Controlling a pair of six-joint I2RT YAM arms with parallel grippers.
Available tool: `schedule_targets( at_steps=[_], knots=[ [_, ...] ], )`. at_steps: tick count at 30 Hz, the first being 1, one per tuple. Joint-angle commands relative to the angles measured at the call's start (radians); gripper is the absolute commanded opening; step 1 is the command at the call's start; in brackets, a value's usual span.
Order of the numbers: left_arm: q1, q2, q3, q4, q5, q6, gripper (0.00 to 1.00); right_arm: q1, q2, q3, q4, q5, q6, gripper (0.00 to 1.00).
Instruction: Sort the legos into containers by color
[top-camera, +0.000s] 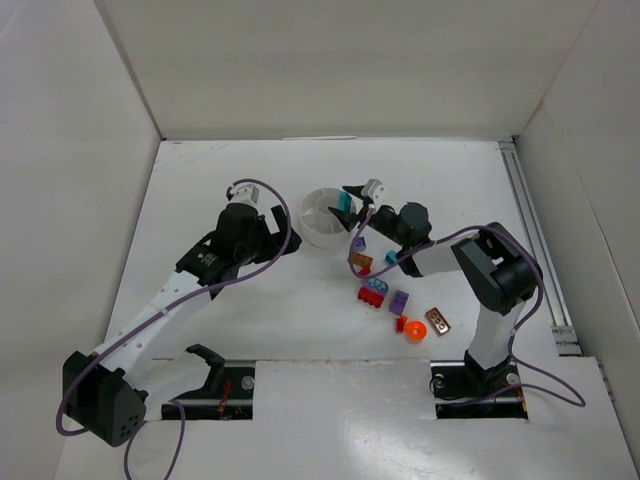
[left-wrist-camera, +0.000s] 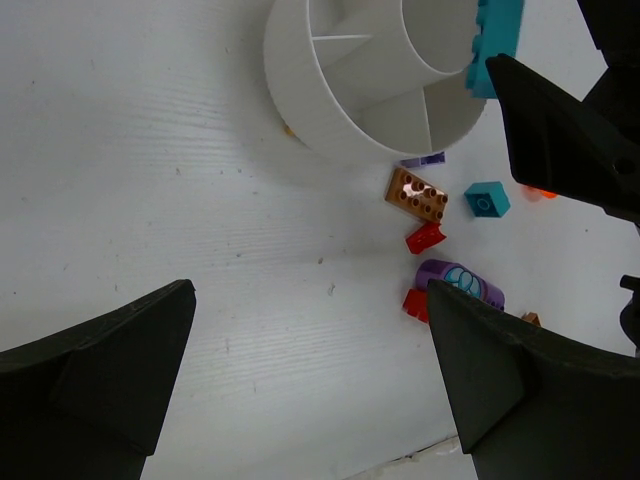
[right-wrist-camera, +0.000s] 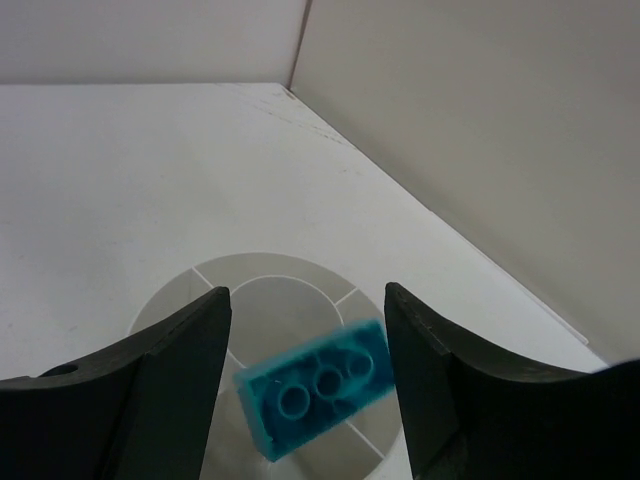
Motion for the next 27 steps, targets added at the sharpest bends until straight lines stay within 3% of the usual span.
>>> schedule_targets(
  at_steps=[1,15,20,23,25,27],
  knots=[
    [-0.004,-0.014,0.014,0.005,-0.009,0.011,1.0,-0.016,-0.05,-0.015,0.09,-0.03,0.021,0.68],
    [-0.004,-0.014,0.005,0.015,0.02,0.001,1.0,-0.065,-0.171,-0.072,0.038,-0.116,0.021,0.64],
    [-0.03,0.02,0.017,0.079,0.074,0.035,1.0,-0.137,-0.412,-0.162,-0.325,-0.125,-0.056,0.71],
    [-0.157,0.114,0.109,0.088,0.024,0.069,1.0,-0.215,-0.633,-0.254,-0.615,-0.018,-0.1,0.84],
    [-0.289,0.193,0.211,0.076,-0.09,0.084,1.0,-0.306,-0.76,-0.285,-0.871,0.084,-0.1,0.99],
    [-0.338,0.329,0.277,0.064,-0.109,0.1,1.0,-0.36,-0.958,-0.294,-1.068,0.226,-0.119,0.99]
  ],
)
